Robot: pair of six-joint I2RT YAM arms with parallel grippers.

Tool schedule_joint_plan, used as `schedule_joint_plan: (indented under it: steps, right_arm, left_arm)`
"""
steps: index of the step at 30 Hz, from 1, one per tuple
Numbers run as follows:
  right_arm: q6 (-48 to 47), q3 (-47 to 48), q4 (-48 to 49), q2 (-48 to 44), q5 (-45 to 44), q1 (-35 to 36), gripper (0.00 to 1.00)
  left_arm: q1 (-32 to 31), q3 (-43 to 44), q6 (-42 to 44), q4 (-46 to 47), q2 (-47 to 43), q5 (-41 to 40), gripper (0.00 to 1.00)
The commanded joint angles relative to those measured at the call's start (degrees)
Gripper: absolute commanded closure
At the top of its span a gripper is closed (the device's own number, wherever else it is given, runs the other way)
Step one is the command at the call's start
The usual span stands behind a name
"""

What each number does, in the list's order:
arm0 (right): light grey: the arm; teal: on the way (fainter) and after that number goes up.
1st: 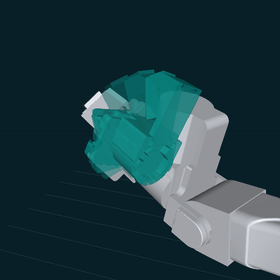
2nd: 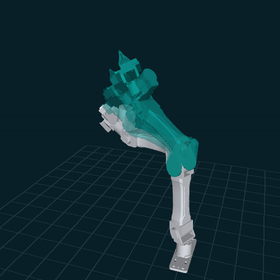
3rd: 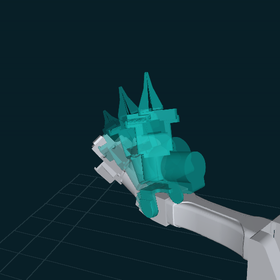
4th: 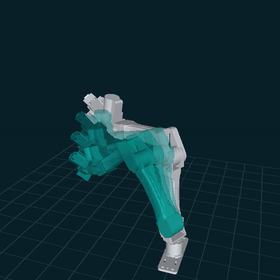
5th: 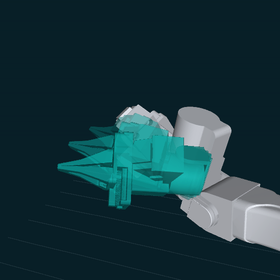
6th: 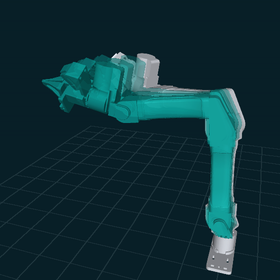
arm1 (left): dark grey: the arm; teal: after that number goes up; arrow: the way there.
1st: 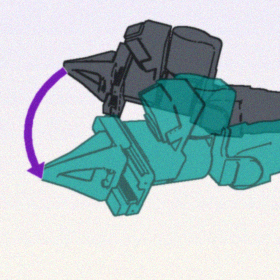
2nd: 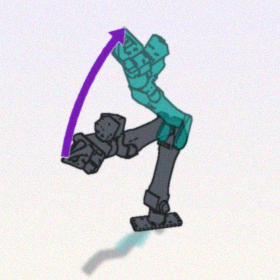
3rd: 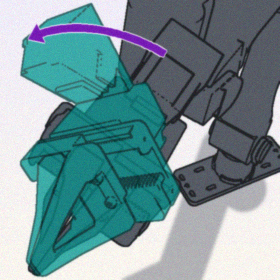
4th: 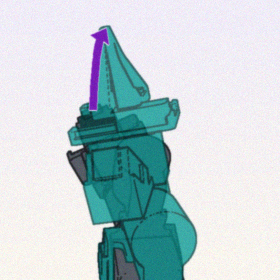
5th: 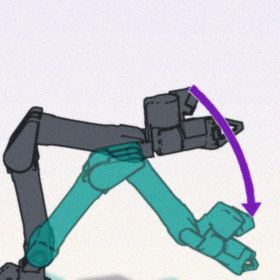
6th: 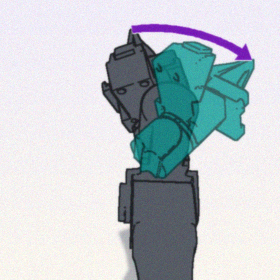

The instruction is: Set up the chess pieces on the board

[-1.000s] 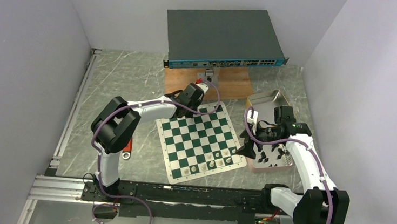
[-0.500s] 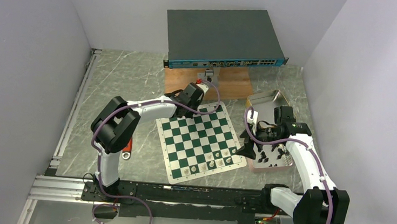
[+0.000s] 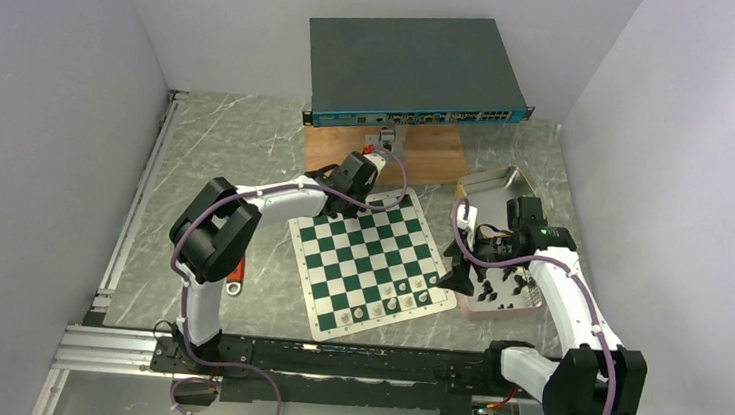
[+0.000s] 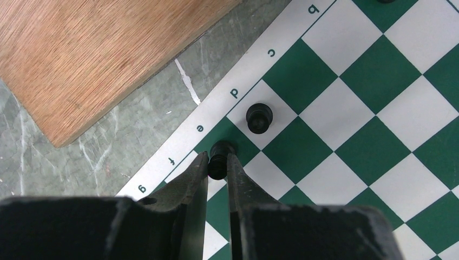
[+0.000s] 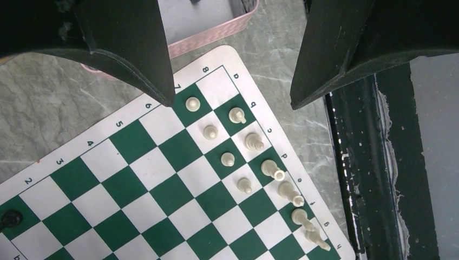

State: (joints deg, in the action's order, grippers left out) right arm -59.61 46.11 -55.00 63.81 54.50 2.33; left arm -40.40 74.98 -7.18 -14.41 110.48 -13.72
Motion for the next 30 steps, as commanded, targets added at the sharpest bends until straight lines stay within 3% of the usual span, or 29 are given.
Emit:
schedule_joint_plan:
  steps: [1, 30]
  right_arm:
    - [-1.3, 2.1, -0.6, 0.0, 1.3, -0.1, 0.20]
    - [-2.2, 2.2, -1.6, 1.0, 1.5, -0.1, 0.20]
  left_arm:
    - [0.5, 1.8, -0.6, 1.0, 0.5, 1.1, 0.90]
    - [1.6, 0.7, -2.3, 2.1, 0.2, 3.8, 0.86]
